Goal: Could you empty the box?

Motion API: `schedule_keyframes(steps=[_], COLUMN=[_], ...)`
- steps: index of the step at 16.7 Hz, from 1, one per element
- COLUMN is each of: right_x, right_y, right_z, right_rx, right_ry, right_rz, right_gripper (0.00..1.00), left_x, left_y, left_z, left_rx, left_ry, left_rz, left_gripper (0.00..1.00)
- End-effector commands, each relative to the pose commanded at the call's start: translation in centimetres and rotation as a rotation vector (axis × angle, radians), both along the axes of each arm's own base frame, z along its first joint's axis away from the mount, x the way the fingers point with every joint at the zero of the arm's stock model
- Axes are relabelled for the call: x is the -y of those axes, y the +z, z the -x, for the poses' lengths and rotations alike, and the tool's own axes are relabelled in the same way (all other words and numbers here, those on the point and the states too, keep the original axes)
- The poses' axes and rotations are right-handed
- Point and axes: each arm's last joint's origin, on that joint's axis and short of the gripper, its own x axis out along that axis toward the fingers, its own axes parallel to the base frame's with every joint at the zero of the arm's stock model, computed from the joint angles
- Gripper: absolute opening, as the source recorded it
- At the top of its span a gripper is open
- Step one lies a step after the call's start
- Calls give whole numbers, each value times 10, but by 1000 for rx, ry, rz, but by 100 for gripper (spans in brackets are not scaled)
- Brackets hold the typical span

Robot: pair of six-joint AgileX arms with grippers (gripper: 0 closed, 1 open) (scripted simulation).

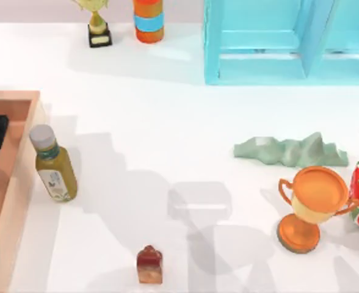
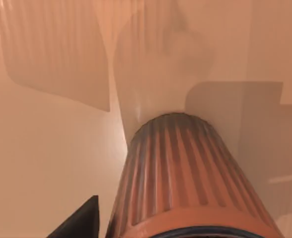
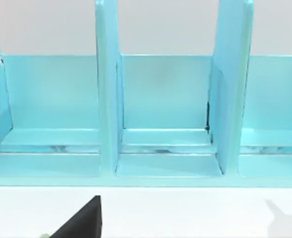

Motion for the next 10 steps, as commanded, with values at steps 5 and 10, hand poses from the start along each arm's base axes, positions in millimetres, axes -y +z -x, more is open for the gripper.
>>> schedule_keyframes(steps=[5,10], right_x=[0,0], right_y=[0,0], right_z=[0,0], right_rx=[0,0], right_ry=[0,0], right_rz=[0,0], right_gripper=[100,100], left_x=[0,0], left_y=[0,0], left_z=[0,0], left_rx=[0,0], left_ry=[0,0], left_rz=[0,0], left_gripper=[85,47])
